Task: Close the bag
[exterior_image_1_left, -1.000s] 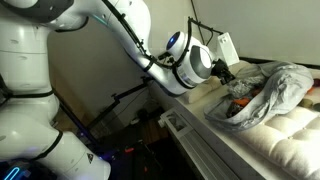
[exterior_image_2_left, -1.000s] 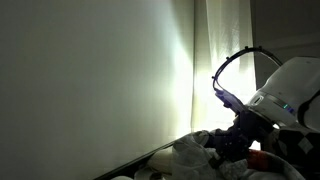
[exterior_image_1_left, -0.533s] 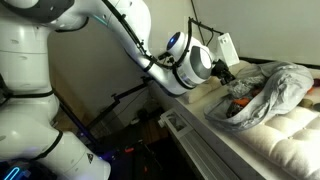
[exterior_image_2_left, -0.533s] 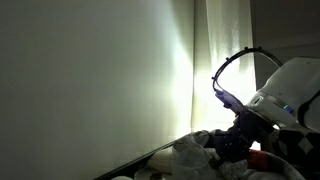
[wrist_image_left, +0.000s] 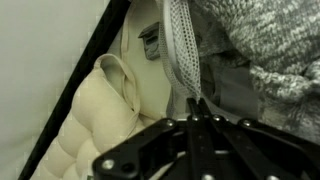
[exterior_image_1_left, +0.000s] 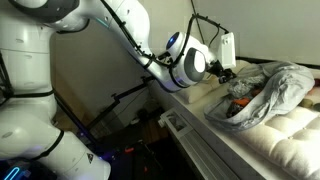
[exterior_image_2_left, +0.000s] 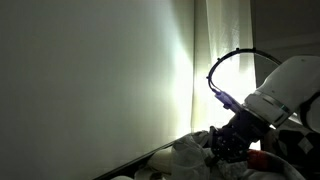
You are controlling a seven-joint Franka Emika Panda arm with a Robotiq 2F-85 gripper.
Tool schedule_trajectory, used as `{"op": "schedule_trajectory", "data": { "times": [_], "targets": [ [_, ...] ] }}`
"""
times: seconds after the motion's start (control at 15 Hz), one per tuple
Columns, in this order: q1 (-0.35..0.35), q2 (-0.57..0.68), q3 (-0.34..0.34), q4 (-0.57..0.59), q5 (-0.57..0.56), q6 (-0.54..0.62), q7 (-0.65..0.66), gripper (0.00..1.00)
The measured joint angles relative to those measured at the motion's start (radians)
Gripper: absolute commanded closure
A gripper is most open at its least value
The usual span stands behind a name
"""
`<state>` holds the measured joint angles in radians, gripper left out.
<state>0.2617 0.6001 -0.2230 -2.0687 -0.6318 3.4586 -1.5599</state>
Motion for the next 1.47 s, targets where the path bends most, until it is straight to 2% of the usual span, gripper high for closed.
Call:
{"op": "schedule_trajectory", "data": {
  "times": [0.2,0.53,0.8,1.0,1.47],
  "targets": [
    [0.07,0.014,-0.027,-0.018,0.128,-0.004,0.032,0.99],
    [0.239,0.042,-0.144,-0.076,0.418,-0.004,0.118,0.99],
    [0.328,0.072,-0.199,-0.116,0.581,-0.004,0.194,0.99],
    [0.365,0.087,-0.22,-0.131,0.624,-0.004,0.259,0.98],
    [0.369,0.087,-0.221,-0.125,0.624,-0.004,0.27,0.98]
  ]
}}
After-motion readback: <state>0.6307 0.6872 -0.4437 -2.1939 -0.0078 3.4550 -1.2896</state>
